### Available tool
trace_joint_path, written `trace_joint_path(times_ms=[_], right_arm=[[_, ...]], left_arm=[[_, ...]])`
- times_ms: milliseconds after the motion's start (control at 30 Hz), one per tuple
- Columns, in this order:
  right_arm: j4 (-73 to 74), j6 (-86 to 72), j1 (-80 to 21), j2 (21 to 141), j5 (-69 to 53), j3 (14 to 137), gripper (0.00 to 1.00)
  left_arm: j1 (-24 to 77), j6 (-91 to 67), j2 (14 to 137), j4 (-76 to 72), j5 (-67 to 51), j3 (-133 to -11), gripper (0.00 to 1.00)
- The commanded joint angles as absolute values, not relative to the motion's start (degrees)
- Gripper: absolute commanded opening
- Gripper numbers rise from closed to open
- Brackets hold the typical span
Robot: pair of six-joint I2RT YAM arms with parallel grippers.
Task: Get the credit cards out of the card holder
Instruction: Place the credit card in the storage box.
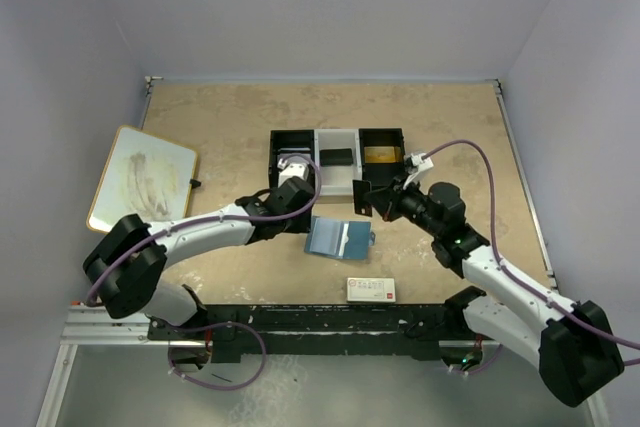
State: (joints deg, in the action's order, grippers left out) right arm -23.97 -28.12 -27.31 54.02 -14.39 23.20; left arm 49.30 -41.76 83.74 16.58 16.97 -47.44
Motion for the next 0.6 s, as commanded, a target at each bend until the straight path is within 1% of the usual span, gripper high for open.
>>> trace_joint_path(times_ms=[0,100,200,333,367,433,567], right_arm=[[-32.9,-20.0,-27.2,50.9,-15.4,21.8,0.00],[-36.2,-16.8,-27.2,50.1,-17.9,20.7,0.00],[-38.0,-11.9,-27.3,50.4,-21.8,20.8,0.00],[-36.0,-3.4,-27.3,51.7,-24.5,22.9,0.00],[-35.1,-1.8,-27.3,52.0,-24.9,23.6,0.00],[-33.4,0.9,-27.3,53.2,-25.9,25.1,0.00],[-32.7,3.2,-27.3,56.0,-25.7,27.5,0.00]], left_arm=[[49.3,-39.9,80.7,20.4,25.9,-50.0,0.52],[48.9,-39.1,79.8,22.8,29.9,-50.5,0.63],[46.7,-37.8,79.0,24.2,31.0,-50.8,0.70],[40.0,-36.8,76.0,25.5,29.4,-50.7,0.75],[38.6,-36.8,74.4,26.2,30.4,-50.8,0.76],[36.8,-35.9,70.7,26.8,33.4,-50.6,0.82],[33.4,-33.5,65.3,28.3,39.7,-50.6,0.82]])
